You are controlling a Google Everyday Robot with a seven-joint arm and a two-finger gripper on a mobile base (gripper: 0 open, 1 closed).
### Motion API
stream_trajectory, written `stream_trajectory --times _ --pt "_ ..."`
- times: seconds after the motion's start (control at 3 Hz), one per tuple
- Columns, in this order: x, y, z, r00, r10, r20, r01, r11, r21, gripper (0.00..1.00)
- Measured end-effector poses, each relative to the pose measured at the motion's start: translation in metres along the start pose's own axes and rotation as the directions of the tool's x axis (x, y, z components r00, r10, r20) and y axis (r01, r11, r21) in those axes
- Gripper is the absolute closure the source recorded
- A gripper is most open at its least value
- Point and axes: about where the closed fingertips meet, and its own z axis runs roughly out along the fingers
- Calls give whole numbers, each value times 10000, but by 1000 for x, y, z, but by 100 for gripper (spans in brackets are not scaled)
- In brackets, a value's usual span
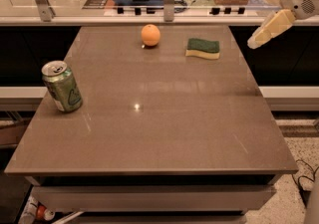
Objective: Move sponge near green can
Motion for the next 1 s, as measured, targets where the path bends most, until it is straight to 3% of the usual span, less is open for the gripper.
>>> stream_trajectory --times 0.33,0.67,1.0 --pt "24 -11 22 9976 576 -389 -583 9982 -171 0" --pt "44 -11 51 9907 1049 -871 -1112 9913 -707 0" --pt "44 -11 53 9907 1059 -857 -1122 9911 -722 0"
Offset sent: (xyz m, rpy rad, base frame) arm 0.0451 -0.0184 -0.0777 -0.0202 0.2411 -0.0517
